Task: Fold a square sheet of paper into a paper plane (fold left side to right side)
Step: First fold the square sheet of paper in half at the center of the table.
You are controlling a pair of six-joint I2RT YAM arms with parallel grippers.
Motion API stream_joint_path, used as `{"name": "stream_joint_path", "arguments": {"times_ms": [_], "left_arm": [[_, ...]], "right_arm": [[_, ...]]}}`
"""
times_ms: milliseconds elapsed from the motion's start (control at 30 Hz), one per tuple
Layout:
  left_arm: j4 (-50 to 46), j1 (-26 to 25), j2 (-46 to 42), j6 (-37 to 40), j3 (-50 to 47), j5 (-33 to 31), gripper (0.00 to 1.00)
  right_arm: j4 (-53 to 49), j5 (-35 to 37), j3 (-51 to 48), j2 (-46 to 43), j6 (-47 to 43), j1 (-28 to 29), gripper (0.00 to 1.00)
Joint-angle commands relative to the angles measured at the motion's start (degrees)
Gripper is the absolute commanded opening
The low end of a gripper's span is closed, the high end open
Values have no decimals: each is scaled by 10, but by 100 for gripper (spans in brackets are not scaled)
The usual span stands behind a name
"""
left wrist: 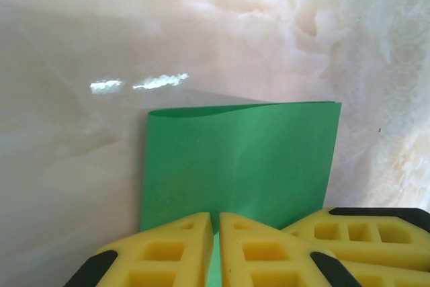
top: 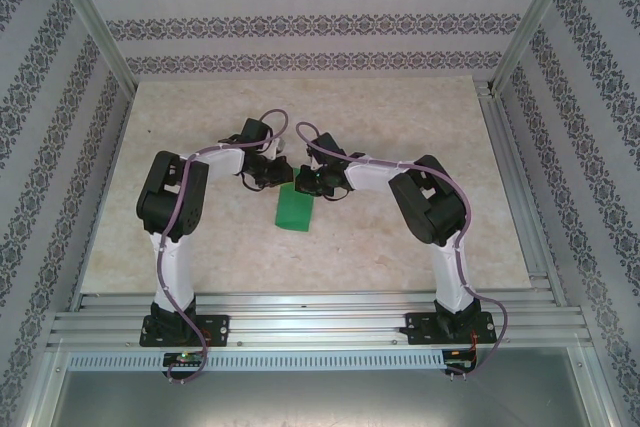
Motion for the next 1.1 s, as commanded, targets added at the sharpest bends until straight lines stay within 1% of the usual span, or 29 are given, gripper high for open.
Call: {"name": "stream_joint_path", "arguments": {"times_ms": [0,400,467,567,700,833,1067], "left_arm": [[-46,38,1,32,-24,-86,15],[-43,73,-47,44,-60,-80,15],[-30,74,-70,45,-74,-65,14],[0,74,-106,34,-94,-26,11],[45,68,-136,3,-120,27,6],[63,47,-131,-11,-122,60,3],[87,19,-93,-24,-116,68,3]], "right_arm": [[-85,13,-14,33,-11,3,12],[-87,11,-13,34,-15,2,11],[-87,7,-11,34,-16,3,11],[-89,7,-8,34,-16,3,11],[-91,8,-5,35,-17,2,11],[-92,7,-2,37,-19,3,11],[-95,7,1,39,-19,4,11]]}}
